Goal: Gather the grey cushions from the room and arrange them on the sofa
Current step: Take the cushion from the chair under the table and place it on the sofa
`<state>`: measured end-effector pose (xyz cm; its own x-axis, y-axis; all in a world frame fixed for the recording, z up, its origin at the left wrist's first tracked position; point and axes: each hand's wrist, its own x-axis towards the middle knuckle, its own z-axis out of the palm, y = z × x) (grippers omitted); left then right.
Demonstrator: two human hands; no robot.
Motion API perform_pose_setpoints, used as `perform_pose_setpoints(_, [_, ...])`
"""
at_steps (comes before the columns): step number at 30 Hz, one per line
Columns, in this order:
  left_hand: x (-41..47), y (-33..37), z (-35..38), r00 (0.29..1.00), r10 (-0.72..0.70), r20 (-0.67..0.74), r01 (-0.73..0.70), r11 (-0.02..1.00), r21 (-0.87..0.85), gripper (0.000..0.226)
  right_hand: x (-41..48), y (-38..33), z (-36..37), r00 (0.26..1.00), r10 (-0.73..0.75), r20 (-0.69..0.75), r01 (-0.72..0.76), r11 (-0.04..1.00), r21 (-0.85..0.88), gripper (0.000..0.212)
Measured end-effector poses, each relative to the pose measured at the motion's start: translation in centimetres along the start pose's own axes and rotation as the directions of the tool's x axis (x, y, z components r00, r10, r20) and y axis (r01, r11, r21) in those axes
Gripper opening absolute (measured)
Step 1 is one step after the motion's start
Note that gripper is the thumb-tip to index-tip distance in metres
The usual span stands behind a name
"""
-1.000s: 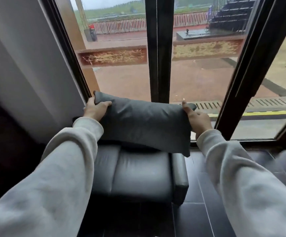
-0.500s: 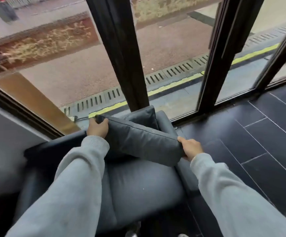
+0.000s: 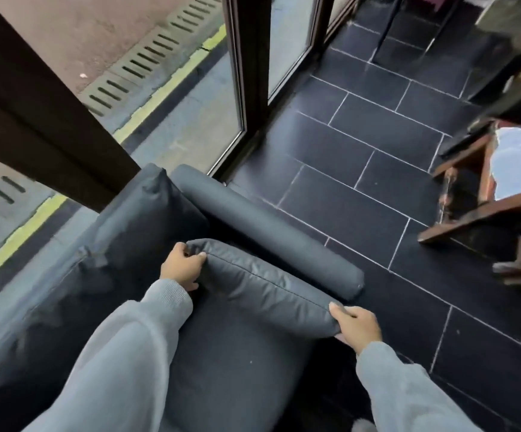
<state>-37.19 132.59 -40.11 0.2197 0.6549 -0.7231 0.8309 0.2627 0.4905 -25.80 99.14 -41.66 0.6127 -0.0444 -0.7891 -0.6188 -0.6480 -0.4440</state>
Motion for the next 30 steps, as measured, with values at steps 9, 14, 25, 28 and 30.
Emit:
perform_pose_setpoints(9, [9.6, -2.5, 4.5, 0.992, 0.124, 0.027, -0.122, 0.991, -0.062, 0.046, 4.5, 2.6, 5.7, 0.996, -0.017, -0.091, 0.041, 0.961, 0.272, 0.010])
perform_pose_setpoints(14, [9.4, -1.9, 4.9, 0.991, 0.129, -0.034, -0.113, 0.945, 0.306, 0.071, 3.2, 3.3, 4.4, 0.989, -0.011, 0.147, -0.075, 0.820, 0.568, 0.087])
perform_pose_setpoints(25, [-20.4, 6.8, 11.7, 0.647, 0.669, 0.366, -0.687, 0.302, 0.661, 0.088, -10.9, 3.8, -12.9, 0.942, -0.326, -0.078, 0.300, 0.924, -0.238, 0.092])
perform_pose_setpoints(28, [-32.5, 8.6, 15.8, 0.470, 0.749, 0.467, -0.752, 0.062, 0.657, 0.091, -16.0, 6.7, -22.7, 0.890, -0.391, -0.235, 0.270, 0.867, -0.419, 0.091])
perform_pose_setpoints(30, [-41.1, 8.9, 18.5, 0.360, 0.771, 0.525, -0.761, -0.083, 0.644, 0.093, -19.9, 9.7, -30.1, 0.846, -0.418, -0.332, 0.206, 0.829, -0.520, 0.094])
